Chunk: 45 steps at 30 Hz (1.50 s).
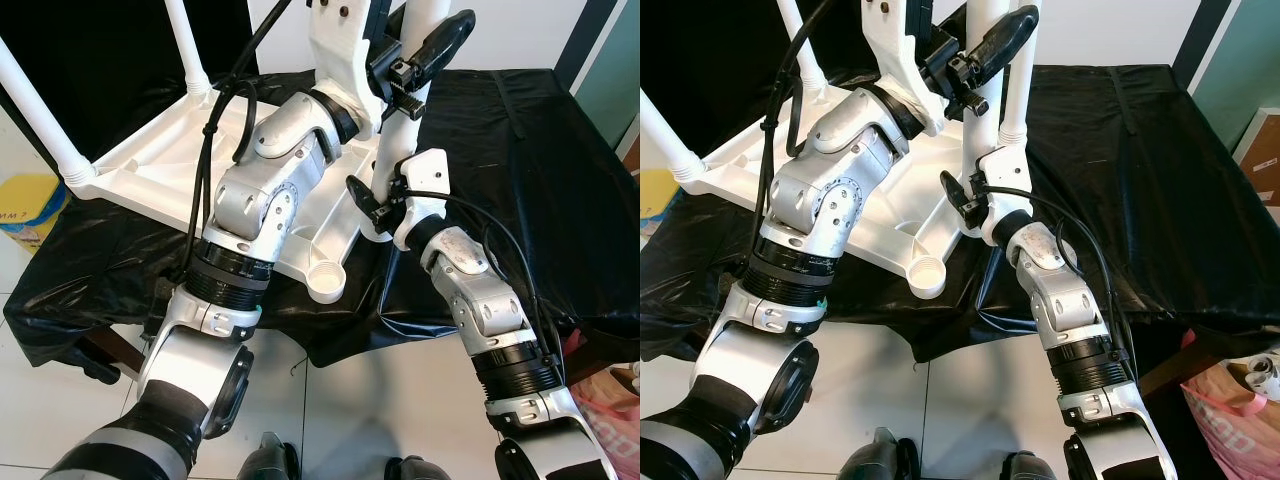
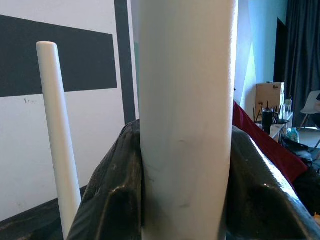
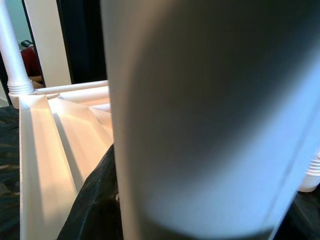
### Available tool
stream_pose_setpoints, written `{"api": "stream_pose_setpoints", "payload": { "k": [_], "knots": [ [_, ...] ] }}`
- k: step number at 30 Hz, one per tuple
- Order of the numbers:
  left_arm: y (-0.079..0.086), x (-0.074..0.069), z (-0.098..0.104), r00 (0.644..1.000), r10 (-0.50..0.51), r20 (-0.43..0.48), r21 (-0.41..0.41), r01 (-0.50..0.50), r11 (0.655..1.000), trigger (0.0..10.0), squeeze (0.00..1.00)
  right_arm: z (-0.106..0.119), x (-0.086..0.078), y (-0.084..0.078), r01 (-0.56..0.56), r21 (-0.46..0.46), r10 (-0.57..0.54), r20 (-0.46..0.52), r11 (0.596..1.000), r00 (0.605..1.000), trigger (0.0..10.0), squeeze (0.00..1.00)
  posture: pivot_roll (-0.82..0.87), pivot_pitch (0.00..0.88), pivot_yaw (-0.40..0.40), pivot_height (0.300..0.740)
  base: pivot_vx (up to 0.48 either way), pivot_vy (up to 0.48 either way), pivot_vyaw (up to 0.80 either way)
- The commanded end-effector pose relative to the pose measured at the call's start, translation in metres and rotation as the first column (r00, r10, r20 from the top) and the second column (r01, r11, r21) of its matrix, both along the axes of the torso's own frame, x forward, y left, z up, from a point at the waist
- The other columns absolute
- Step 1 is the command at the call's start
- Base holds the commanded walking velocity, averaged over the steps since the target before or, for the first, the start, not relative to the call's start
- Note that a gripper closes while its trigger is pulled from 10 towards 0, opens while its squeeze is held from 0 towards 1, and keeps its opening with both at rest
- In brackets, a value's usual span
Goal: Building children table
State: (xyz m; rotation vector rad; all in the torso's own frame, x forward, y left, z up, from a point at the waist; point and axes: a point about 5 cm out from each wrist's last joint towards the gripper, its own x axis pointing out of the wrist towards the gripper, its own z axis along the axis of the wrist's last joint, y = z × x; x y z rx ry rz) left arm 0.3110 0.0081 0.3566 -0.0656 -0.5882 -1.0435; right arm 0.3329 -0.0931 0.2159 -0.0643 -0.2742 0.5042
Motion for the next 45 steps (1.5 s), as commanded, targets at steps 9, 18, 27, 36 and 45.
{"api": "stream_pose_setpoints", "payload": {
  "k": [9, 18, 27, 36, 45],
  "knots": [
    [-0.003, -0.009, 0.004, 1.0, -0.028, 0.004, -0.047, 0.028, 0.999, 10.0, 1.0, -0.001, 0.005, 0.0, 0.042, 0.029, -0.042, -0.028, 0.999, 0.999, 10.0, 0.0, -0.02, 0.073, 0.027, 0.74, 0.0, 0.0, 0.0],
    [0.008, -0.001, 0.0, 0.997, 0.079, 0.001, -0.055, -0.078, 0.995, 10.0, 0.0, 0.006, 0.01, -0.008, 0.151, 0.097, -0.151, -0.006, 0.984, 0.988, 10.0, 0.0, -0.01, 0.073, 0.024, 0.74, 0.0, 0.0, 0.0],
    [0.041, 0.019, -0.017, 0.945, 0.324, -0.035, -0.083, -0.326, 0.942, 10.0, 0.0, 0.008, 0.014, -0.029, 0.336, 0.213, -0.34, -0.019, 0.917, 0.94, 10.0, 0.0, -0.01, 0.081, 0.024, 0.74, 0.0, 0.0, 0.0],
    [0.067, 0.029, -0.043, 0.884, 0.46, -0.083, -0.032, -0.464, 0.885, 10.0, 0.0, 0.007, 0.007, -0.032, 0.378, 0.222, -0.394, 0.032, 0.899, 0.919, 10.0, 0.0, 0.0, 0.086, 0.02, 0.74, 0.0, 0.0, 0.0],
    [0.092, 0.032, -0.088, 0.825, 0.565, -0.013, 0.194, -0.552, 0.811, 10.0, 0.0, 0.001, 0.002, -0.037, 0.452, 0.148, -0.463, 0.043, 0.879, 0.886, 10.0, 0.0, -0.01, 0.091, 0.005, 0.74, 0.0, 0.0, 0.0]
  ]
}}
